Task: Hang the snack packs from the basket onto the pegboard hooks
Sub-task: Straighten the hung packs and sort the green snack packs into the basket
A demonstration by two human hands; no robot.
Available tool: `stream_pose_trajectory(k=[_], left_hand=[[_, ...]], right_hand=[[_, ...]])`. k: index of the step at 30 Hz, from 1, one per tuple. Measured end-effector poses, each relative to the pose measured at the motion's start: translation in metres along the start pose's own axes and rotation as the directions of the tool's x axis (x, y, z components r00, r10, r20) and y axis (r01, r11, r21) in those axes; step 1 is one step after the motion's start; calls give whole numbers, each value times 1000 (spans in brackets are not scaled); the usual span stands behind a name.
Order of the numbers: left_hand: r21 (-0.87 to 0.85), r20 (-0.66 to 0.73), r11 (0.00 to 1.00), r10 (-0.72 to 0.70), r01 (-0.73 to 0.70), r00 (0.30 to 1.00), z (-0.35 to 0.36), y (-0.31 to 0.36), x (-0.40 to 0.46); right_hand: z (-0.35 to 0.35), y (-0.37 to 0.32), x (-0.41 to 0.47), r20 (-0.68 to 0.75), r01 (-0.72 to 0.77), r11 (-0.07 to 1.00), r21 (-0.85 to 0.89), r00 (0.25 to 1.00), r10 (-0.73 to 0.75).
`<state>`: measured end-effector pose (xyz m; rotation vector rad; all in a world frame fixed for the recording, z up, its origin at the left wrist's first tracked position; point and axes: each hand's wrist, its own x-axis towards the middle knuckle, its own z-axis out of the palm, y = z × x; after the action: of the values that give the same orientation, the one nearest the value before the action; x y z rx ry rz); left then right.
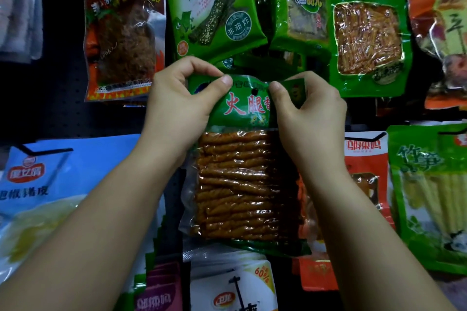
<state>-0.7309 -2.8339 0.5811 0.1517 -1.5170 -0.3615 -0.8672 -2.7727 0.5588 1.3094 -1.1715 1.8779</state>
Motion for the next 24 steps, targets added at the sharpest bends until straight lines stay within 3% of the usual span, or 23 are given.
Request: stream_pose_trajectory(k=[6,10,13,16,19,24], left_hand=[[108,26,989,-101,97,995,-5,-29,-4],[177,-21,978,-107,109,994,-4,-53,-14],[143,-97,970,-182,195,978,-4,-74,-29],[153,-105,926,-331,344,938,-6,-97,-47],[138,-102,863,-476,487,873,-6,-115,-56],[161,-105,805,-561,571,821,-3,-129,-56]], right_hand=[[11,15,-14,132,-28,998,-48,991,34],[24,35,-36,168,-199,970,138,970,175],[37,59,-52,258,-423,869,257,896,360],[51,81,-63,373,-581,790,195,789,488],[62,93,-67,458,-659,740,139,705,541],[80,105,-63,504,-721,686,101,632,589]])
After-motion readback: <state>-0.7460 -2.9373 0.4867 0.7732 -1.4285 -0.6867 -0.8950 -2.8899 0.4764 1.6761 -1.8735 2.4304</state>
